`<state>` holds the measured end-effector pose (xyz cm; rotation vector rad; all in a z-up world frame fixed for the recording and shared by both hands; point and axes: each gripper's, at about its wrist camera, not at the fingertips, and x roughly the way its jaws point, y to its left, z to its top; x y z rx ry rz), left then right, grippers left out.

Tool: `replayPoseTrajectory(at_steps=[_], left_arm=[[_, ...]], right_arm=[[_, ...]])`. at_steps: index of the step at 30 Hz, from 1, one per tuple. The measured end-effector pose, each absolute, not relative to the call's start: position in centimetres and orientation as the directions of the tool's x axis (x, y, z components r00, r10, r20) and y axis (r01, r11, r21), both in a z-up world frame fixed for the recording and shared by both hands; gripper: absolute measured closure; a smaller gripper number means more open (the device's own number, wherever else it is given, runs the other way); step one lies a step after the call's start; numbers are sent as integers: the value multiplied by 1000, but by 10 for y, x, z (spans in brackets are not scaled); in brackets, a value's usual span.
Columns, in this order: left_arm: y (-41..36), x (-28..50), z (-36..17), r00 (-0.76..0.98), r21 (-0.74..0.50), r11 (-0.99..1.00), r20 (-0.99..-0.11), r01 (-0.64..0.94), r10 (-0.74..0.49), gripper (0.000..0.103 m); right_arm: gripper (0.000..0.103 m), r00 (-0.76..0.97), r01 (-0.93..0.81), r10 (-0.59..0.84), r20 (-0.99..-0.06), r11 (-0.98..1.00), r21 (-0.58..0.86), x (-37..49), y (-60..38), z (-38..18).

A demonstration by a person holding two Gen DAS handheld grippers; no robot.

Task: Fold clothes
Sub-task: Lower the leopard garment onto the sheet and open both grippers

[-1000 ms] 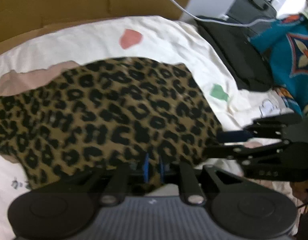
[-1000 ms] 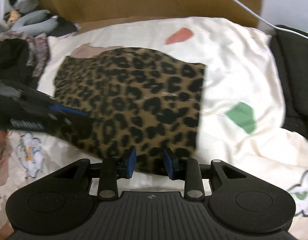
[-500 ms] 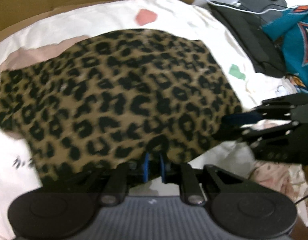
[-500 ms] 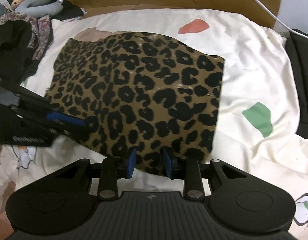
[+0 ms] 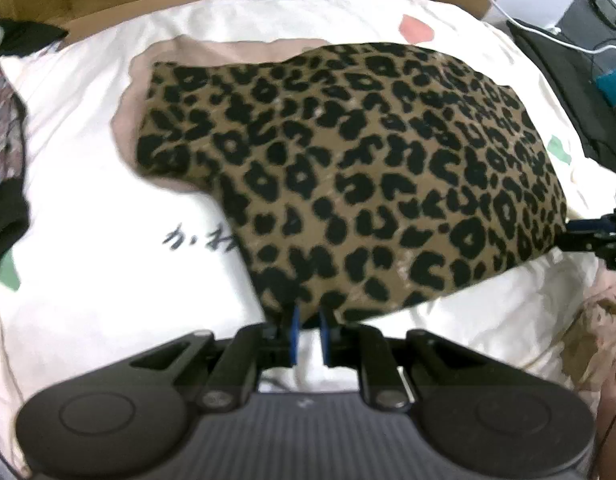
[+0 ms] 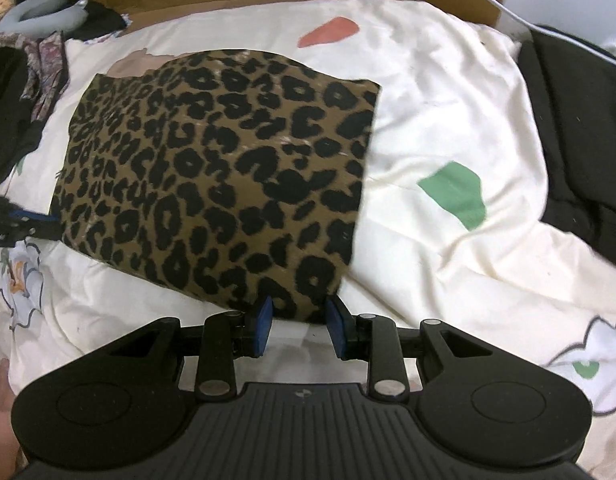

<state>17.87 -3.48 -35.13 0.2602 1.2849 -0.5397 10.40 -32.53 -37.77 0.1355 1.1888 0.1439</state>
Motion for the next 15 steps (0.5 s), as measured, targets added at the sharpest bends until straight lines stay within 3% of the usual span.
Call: replayPoseTrajectory(at_steps=[7, 15], left_arm=[[-8, 181, -344, 182, -128, 882, -956, 453, -232, 83], [4, 186, -338, 195, -177, 898, -942, 404, -273, 68]], right_arm=[[67, 384, 78, 262, -885, 946, 313, 95, -348, -376], [66, 398, 231, 338, -853, 863, 450, 87, -368, -394]])
